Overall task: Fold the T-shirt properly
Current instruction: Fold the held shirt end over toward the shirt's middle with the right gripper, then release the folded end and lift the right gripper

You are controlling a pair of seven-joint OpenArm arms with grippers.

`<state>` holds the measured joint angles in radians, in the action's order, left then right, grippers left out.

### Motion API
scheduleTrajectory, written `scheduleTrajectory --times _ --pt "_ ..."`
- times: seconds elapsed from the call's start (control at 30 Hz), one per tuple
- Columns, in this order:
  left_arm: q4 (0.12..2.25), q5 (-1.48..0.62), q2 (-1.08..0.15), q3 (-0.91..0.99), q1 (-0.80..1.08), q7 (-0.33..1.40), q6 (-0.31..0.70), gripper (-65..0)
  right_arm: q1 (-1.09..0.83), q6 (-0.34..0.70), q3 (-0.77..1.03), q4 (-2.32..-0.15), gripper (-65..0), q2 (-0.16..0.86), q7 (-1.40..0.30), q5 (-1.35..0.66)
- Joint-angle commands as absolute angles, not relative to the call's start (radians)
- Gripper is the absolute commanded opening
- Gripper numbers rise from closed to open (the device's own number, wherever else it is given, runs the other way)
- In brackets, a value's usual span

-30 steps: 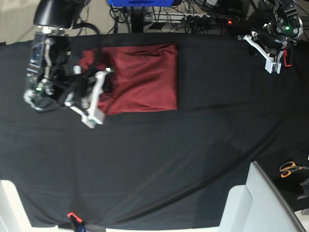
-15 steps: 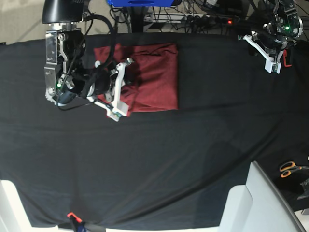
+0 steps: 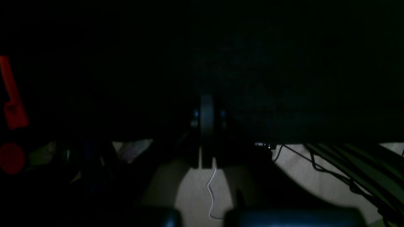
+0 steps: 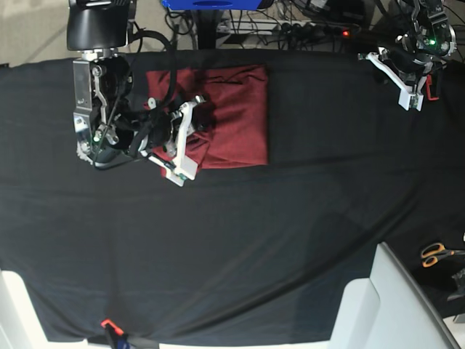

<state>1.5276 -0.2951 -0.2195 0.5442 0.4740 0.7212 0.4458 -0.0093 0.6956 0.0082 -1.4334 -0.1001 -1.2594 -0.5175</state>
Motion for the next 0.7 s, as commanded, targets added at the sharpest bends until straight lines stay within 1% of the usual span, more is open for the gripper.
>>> scheduleTrajectory --times 0.0,0.07,0.1,0.17,0.2,0.27,0.4,0.67 --pt "1.543 -0.303 -0.234 0.555 0.476 0.708 0.447 -65.0 0.008 0.698 0.005 -1.449 -43.5 -0.105 -1.251 -0.541" --pt "1.543 -0.303 -0.236 0.555 0.476 0.708 0.447 -65.0 0.015 0.698 0.004 -1.449 -30.8 -0.105 -1.257 -0.541" --pt "1.543 -0.303 -0.237 0.555 0.476 0.708 0.447 -65.0 0.018 0.698 -0.004 -1.449 -25.5 -0.105 -1.257 -0.541" --pt "1.543 -0.303 -0.239 0.555 0.476 0.708 0.447 -65.0 0.024 0.698 -0.042 -1.449 -17.6 -0.105 -1.257 -0.541" --pt "1.543 -0.303 -0.239 0.555 0.476 0.708 0.447 -65.0 0.025 0.698 -0.062 -1.449 -14.9 -0.105 -1.257 -0.541" --pt "1.543 -0.303 -0.240 0.555 0.476 0.708 0.447 -65.0 0.033 0.698 -0.084 -1.451 -13.7 -0.104 -1.257 -0.541" --pt "1.543 -0.303 -0.242 0.558 0.476 0.708 0.447 -65.0 0.047 0.698 -0.119 -1.451 -14.1 -0.104 -1.260 -0.541" --pt "1.543 -0.303 -0.245 0.561 0.473 0.708 0.447 -65.0 0.085 0.698 -0.237 -1.451 -14.1 -0.104 -1.331 -0.541"
